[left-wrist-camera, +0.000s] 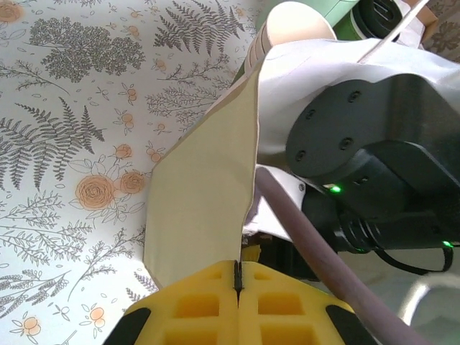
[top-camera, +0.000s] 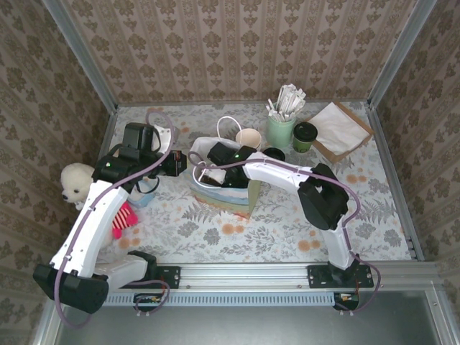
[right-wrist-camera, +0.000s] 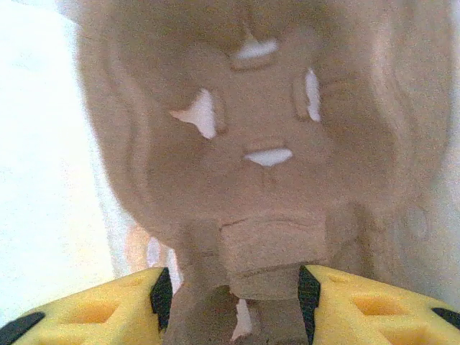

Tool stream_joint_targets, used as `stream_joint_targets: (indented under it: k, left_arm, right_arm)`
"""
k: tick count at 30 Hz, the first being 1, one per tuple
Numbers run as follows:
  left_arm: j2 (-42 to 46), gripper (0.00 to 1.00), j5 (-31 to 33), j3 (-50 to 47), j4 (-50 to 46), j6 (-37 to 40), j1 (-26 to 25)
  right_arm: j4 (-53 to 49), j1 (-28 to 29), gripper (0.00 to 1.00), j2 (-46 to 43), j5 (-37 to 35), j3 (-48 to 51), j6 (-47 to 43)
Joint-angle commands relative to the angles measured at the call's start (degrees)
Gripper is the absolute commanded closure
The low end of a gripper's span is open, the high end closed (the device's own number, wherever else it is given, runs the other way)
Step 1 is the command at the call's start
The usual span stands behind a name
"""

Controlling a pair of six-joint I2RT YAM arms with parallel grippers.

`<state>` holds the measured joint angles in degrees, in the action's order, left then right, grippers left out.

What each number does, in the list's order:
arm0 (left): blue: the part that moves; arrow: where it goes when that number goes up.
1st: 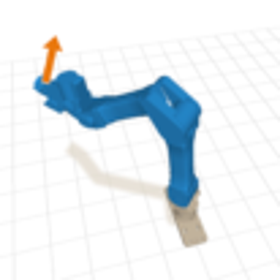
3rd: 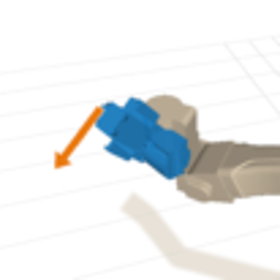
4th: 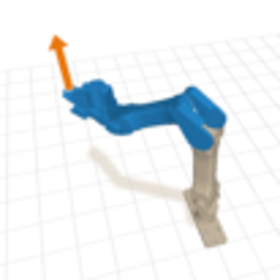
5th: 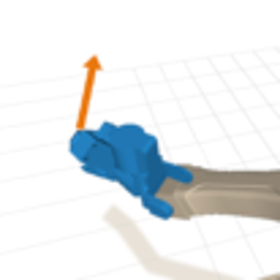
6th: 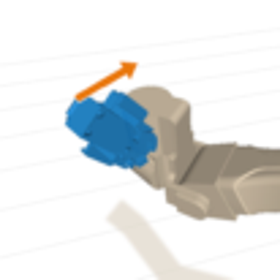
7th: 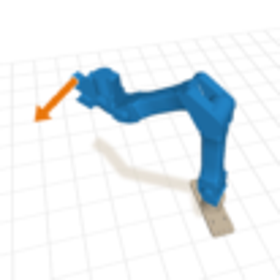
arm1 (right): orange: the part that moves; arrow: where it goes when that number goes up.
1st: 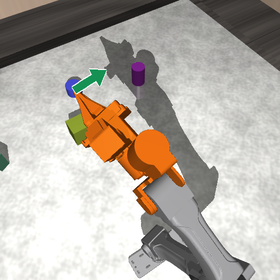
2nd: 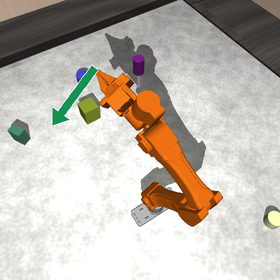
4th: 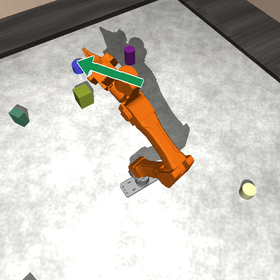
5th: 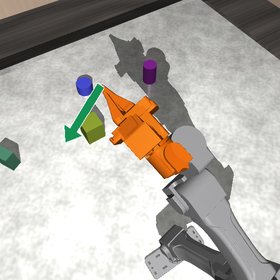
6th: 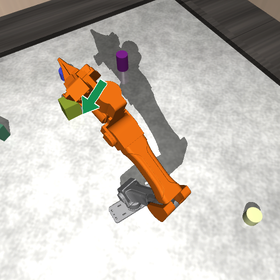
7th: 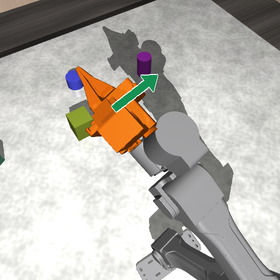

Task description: Pack the takeout coffee

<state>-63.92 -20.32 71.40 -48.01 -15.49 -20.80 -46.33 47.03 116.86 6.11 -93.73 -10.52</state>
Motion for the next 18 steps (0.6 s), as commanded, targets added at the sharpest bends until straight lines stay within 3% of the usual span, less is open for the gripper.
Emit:
stream_joint_targets:
  k: [1,10,18]
  left_arm:
    - [-0.31,0.97,-1.05,1.46,0.73,-0.51,0.41]
    - [-1.87,1.00,-2.49,0.49,-0.62,-0.14,0.38]
    - [-2.52,1.00,-1.50,0.32,0.84,-0.75,0.50]
  right_arm:
    - [2.22,0.28,0.46,-3.19,3.43,2.78,0.07]
    - [4.22,0.52,0.42,-0.58,-0.46,2.90,2.29]
    - [3.62,0.79,0.39,-4.01,-0.07,3.97,0.06]
